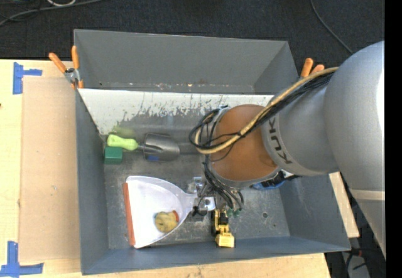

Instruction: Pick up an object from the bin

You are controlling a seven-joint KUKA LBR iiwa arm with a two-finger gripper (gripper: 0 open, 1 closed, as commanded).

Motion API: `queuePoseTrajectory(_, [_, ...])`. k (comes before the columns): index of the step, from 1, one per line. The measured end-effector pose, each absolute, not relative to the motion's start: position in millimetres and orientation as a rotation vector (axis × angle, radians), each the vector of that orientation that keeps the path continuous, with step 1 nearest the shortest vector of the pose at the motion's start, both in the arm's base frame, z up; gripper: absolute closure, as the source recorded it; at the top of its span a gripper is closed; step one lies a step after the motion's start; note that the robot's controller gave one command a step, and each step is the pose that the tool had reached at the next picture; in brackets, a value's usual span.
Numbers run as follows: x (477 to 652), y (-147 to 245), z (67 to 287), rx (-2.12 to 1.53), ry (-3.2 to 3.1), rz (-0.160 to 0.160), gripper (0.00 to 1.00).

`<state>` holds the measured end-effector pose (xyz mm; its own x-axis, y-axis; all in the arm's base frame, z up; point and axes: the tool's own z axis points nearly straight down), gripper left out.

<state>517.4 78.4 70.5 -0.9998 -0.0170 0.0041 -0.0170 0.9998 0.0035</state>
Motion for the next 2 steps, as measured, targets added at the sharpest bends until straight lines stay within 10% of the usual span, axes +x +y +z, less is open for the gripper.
queuePoseTrajectory(2, [515.6,78,102,0.024,-3.132,-0.005,1.00])
